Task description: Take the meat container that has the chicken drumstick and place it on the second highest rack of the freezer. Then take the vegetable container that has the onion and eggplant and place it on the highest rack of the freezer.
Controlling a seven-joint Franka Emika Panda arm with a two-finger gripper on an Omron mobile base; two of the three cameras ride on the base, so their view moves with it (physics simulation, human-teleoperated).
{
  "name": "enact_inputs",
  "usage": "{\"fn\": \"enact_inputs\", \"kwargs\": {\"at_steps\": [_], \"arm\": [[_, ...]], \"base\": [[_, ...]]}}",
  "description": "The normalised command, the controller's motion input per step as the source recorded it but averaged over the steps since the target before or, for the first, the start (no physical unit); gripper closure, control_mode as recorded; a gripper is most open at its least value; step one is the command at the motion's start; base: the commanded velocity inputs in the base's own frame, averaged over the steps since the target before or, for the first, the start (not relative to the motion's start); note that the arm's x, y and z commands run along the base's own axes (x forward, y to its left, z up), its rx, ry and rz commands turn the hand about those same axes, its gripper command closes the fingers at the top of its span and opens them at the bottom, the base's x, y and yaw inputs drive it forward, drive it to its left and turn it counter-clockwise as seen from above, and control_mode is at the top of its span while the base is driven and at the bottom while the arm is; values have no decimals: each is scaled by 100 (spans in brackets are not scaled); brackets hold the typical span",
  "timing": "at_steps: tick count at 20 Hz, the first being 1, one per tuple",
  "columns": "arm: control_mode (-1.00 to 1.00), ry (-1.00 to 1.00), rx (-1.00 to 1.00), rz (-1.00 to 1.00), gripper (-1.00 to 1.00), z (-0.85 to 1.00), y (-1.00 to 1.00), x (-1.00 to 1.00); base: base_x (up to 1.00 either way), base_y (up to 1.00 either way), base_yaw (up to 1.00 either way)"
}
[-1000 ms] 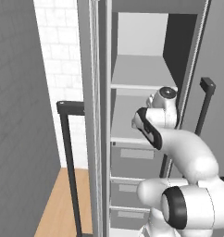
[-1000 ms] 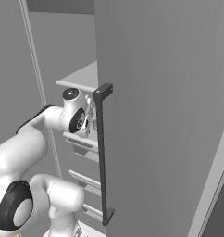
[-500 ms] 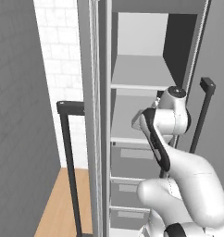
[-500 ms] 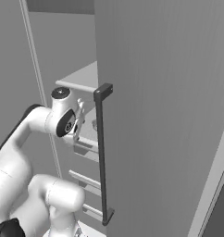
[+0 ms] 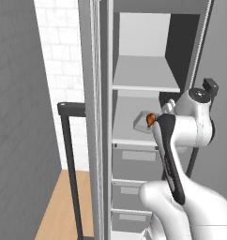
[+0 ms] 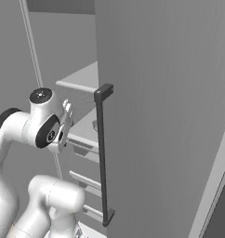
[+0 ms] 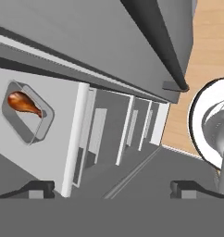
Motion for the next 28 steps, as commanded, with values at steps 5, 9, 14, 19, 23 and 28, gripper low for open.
{"fn": "enact_inputs", "kwargs": {"at_steps": [5, 9, 14, 19, 23, 28], "arm": [[-100, 0, 0, 1, -100, 75, 8, -6], [-100, 0, -1, 0, -100, 49, 5, -8], [-100, 1, -2, 0, -100, 31, 0, -7], [-100, 0, -3, 0, -100, 7, -2, -22], [100, 0, -2, 1, -100, -4, 1, -10], [100, 0, 0, 0, -100, 0, 0, 0]], "base": [[0, 0, 0], [0, 0, 0], [0, 0, 0], [0, 0, 0], [-66, 4, 6], [-100, 3, -7]]}}
